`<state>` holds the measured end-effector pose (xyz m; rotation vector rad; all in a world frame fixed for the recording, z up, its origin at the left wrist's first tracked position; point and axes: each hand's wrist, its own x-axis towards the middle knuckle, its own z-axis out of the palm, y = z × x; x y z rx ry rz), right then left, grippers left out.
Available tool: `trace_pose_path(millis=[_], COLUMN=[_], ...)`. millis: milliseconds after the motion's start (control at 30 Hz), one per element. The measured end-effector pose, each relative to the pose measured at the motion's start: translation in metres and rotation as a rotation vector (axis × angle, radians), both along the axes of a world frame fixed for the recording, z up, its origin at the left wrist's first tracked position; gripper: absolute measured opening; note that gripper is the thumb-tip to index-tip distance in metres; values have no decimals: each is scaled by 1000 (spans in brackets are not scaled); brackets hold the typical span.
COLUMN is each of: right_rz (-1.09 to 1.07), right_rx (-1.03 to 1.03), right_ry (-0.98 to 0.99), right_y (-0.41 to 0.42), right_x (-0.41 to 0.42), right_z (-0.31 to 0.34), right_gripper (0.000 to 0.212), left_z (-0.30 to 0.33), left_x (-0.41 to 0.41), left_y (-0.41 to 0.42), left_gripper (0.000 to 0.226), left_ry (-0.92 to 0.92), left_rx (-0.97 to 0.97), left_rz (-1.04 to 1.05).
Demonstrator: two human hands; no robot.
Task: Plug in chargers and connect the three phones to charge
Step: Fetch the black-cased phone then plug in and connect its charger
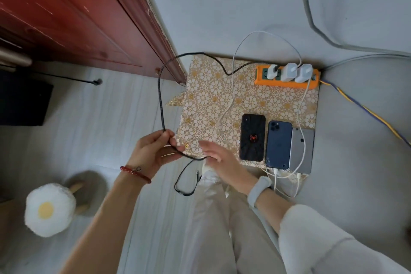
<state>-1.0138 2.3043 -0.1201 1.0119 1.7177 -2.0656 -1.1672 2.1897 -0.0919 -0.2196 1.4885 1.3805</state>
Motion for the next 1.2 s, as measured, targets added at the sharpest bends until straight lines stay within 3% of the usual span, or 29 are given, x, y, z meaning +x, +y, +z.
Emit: trace_pose_path(millis=[67,167,267,333,400,467,567,633,733,767,833,900,1000,1067,1200], right_rz=[223,402,316,71,-244,-427,-517,-592,-590,-506,-100,233,306,386,288], right_rx=[46,171,231,84,-233,-459,-549,-524,-443,-370,-131,-66,-82,80,316], right_ry=[17,51,-35,-87,-36,97,309,398,330,247,60,-81,-59,-98,-200], right_y=[-21,-37,-19,7,34,59,86,98,99,92,66,37,14,20,55], right_x=[-2,2,16,27,29,24,6,1,12,17,33,54,88,104,119], right_z=[0,0,0,6,22,40,63,68,61,54,41,31,27,22,8], right_gripper=[44,25,27,22,19,17,15,19,28,28,22,26,41,41,23], left_z=[10,16,10,-1,-13,-20,-24,-16,5,12,25,33,34,26,-2], left_x=[8,14,1,4,27,63,111,123,119,111,91,71,49,43,52], left_y=[5,14,10,7,11,19,29,37,44,44,41,40,41,37,27], left_gripper=[22,24,23,18,27,44,39,23,25,26,29,31,32,29,19], left_ry=[-71,-110,-88,-47,58,225,423,400,3,-76,-133,-119,-99,-98,81], left_rx=[99,206,292,204,20,-85,-25,-106,-32,39,185,251,259,185,-312], left_rz=[-15,108,323,290,16,-397,-728,-650,-291,-181,-16,111,272,372,314])
